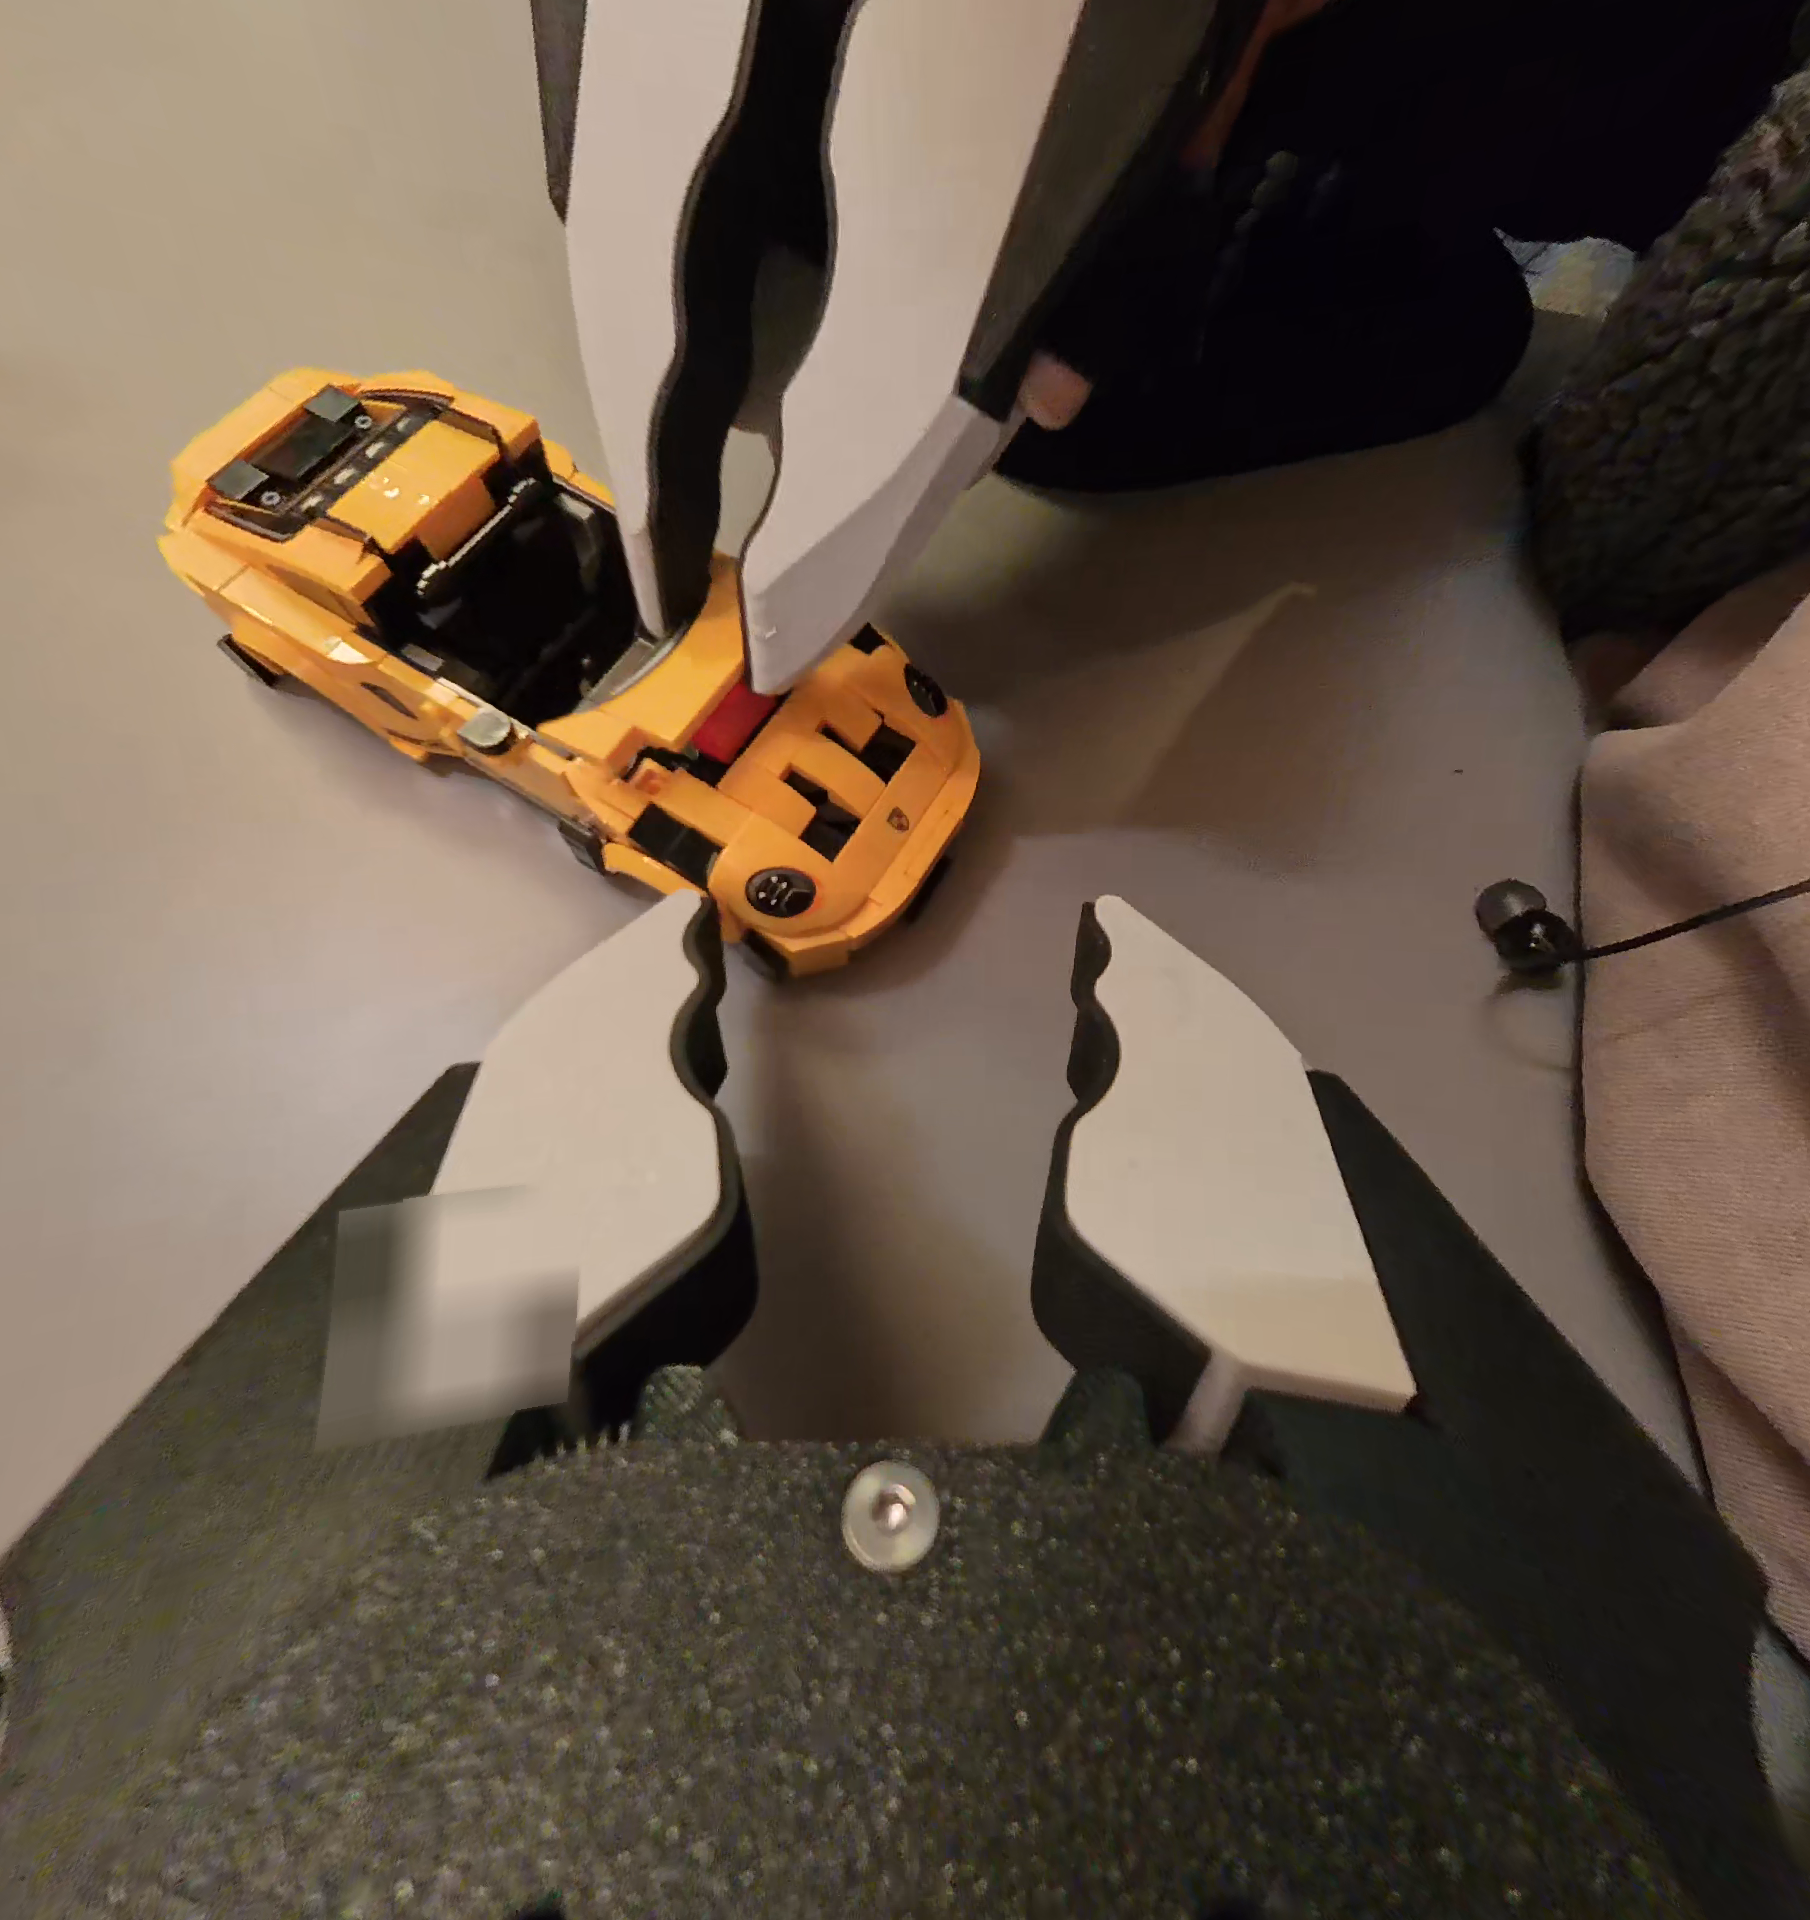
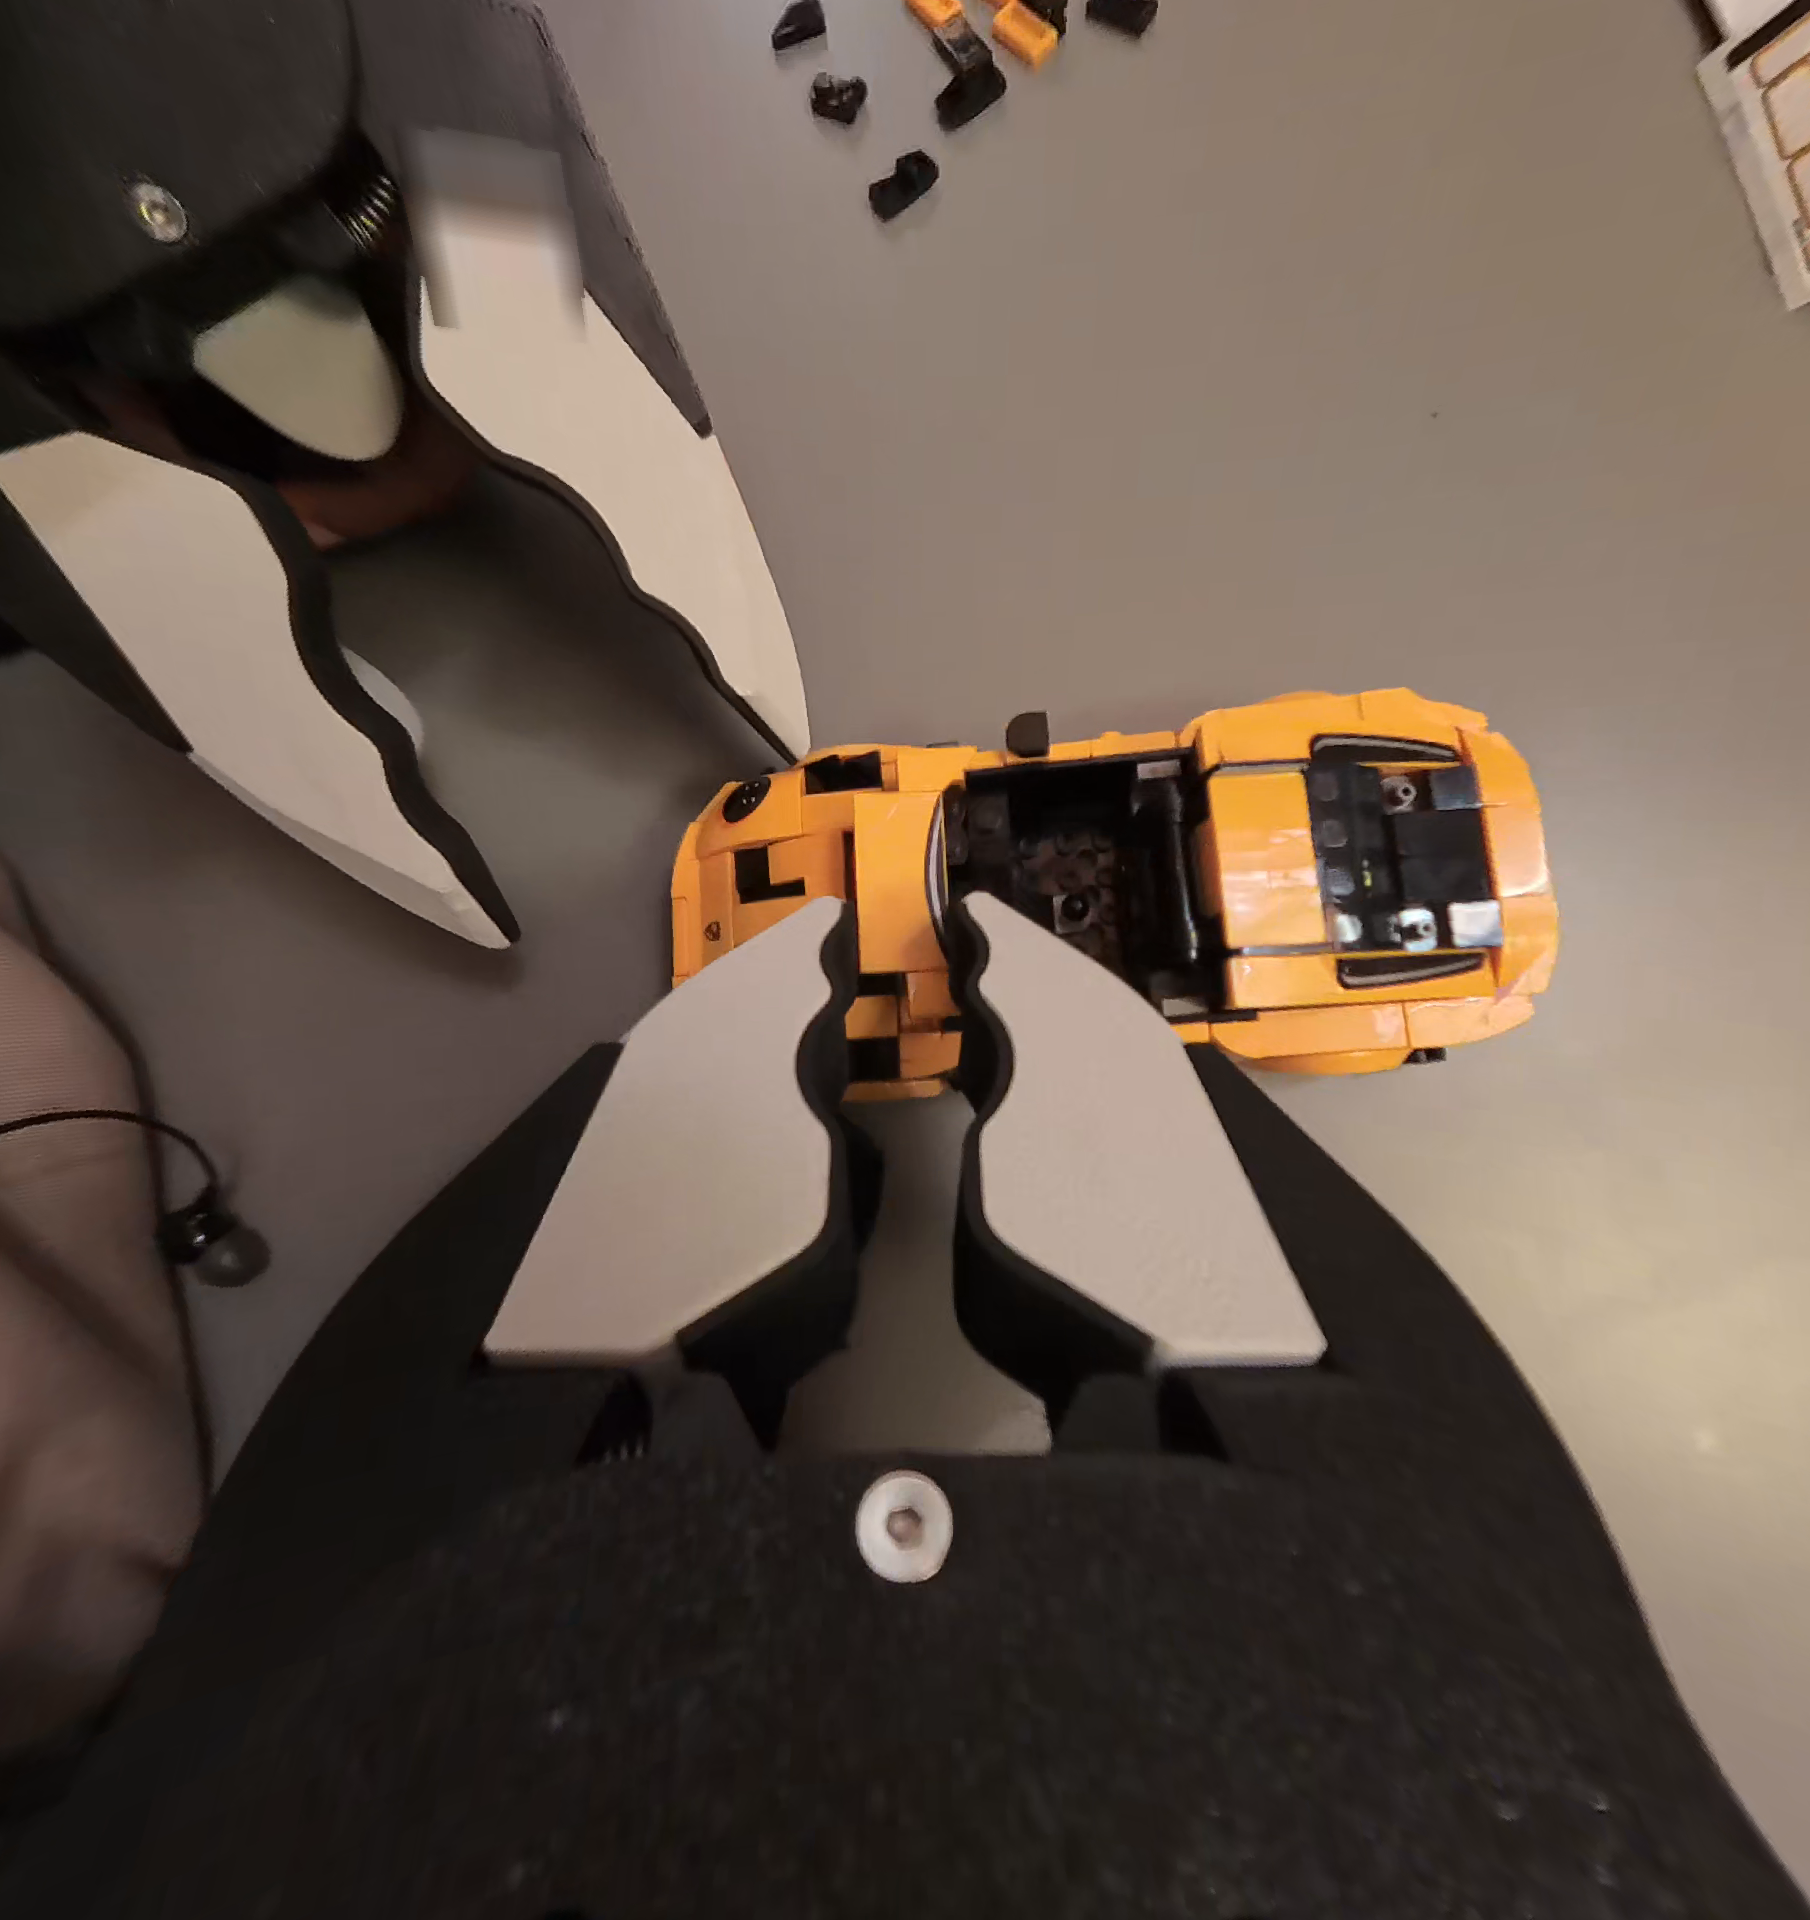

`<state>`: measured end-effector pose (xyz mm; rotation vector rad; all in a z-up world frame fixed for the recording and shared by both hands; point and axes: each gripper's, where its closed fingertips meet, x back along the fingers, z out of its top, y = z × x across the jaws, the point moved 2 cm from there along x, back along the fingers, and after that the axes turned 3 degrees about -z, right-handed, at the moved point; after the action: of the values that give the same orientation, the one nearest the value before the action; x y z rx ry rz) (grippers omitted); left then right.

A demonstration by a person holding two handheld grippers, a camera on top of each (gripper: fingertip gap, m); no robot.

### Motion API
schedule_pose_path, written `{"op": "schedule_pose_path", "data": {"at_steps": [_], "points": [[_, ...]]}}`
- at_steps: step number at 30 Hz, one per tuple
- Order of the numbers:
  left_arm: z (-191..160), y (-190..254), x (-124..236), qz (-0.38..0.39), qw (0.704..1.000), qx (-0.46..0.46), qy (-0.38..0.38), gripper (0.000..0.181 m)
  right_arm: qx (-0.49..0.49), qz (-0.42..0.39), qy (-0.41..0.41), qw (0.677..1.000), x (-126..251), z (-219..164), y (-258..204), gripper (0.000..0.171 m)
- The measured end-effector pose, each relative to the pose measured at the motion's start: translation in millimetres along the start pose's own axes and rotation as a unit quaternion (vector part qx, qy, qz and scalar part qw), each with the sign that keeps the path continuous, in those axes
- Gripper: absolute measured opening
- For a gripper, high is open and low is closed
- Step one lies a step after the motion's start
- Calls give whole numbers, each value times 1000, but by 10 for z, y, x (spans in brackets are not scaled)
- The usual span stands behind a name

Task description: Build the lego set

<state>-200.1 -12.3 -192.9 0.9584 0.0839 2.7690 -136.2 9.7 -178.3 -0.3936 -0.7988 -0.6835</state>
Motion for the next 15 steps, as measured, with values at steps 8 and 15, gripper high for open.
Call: {"op": "schedule_pose_path", "data": {"at_steps": [8, 15], "points": [[-15, 8, -5, 5, 1000, -5, -5, 64, 45, -45, -31, 997, -3, 11, -25, 16], [-23, 5, -8, 7, 1000, -6, -6, 63, 66, -56, -49, 995, 5, 4, -46, 16]]}}
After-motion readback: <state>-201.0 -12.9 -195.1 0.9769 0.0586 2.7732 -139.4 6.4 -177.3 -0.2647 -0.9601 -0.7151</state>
